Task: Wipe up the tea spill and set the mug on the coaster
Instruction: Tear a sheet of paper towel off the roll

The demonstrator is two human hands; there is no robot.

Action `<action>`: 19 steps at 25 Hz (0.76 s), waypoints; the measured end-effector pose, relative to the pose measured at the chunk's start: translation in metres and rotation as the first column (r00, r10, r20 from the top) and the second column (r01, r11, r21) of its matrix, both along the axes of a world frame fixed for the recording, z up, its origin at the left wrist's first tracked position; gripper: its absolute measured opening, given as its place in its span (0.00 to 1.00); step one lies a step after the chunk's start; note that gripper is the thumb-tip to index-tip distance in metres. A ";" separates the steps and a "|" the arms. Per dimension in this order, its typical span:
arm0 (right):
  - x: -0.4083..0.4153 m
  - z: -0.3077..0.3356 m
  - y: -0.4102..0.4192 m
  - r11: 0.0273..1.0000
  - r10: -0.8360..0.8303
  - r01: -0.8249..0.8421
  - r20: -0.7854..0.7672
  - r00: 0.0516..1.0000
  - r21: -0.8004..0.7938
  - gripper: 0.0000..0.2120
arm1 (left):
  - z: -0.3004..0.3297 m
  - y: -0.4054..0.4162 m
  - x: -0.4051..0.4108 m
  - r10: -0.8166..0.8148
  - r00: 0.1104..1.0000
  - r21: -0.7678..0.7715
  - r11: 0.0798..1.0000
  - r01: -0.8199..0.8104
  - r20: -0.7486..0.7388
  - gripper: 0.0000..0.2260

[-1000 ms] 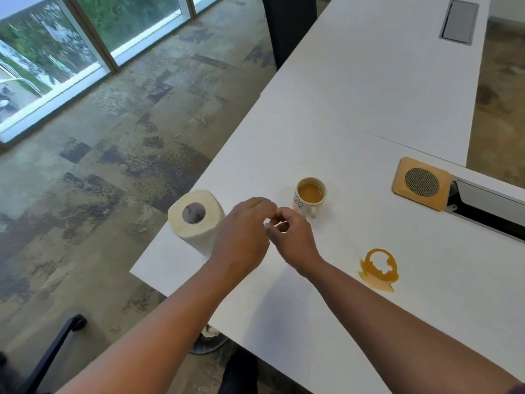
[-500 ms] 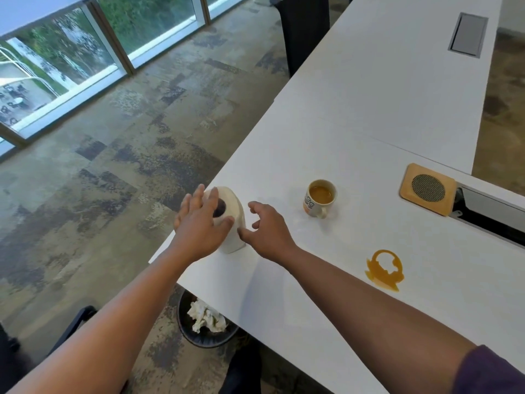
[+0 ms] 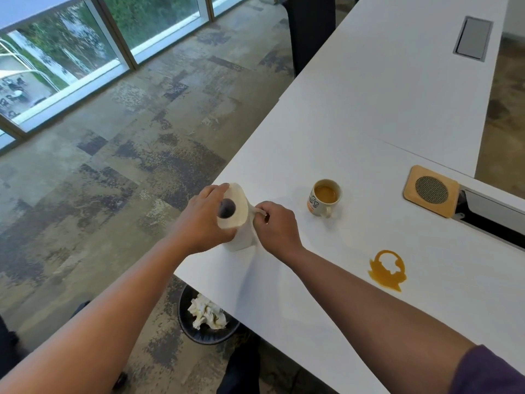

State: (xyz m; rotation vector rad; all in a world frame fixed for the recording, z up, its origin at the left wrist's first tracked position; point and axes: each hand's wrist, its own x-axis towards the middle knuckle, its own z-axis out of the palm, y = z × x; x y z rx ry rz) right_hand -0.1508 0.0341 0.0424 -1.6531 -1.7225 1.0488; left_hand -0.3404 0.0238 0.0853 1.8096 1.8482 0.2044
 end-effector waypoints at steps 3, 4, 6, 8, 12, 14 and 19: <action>0.012 0.001 -0.001 0.999 -0.026 0.025 -0.003 1.000 -0.036 0.06 | 0.003 0.004 -0.001 -0.143 0.990 -0.078 0.987 0.142 0.000 0.50; 0.017 0.001 -0.001 0.998 -0.034 0.034 0.001 0.999 -0.048 0.06 | 0.004 0.005 0.000 -0.192 0.981 -0.099 0.977 0.189 -0.025 0.50; 0.025 0.001 -0.002 0.997 -0.052 0.052 0.002 0.999 -0.060 0.05 | 0.006 0.006 0.005 -0.269 0.960 -0.128 0.958 0.258 -0.083 0.48; 0.033 0.001 -0.003 0.995 -0.071 0.071 0.001 0.997 -0.066 0.04 | 0.009 0.006 0.012 -0.295 0.948 -0.162 0.948 0.275 -0.119 0.47; 0.050 -0.001 -0.005 0.987 -0.138 0.138 0.005 0.990 -0.084 0.05 | 0.009 0.005 0.017 -0.295 0.953 -0.252 0.930 0.268 -0.073 0.48; 0.058 -0.004 -0.006 0.981 -0.154 0.157 0.034 0.987 -0.110 0.04 | 0.005 0.003 0.020 -0.273 0.962 -0.253 0.931 0.265 0.001 0.47; 0.061 -0.006 -0.013 0.988 -0.036 0.041 0.036 0.999 -0.150 0.20 | -0.007 0.003 0.037 -0.200 0.980 -0.113 0.973 0.200 0.009 0.37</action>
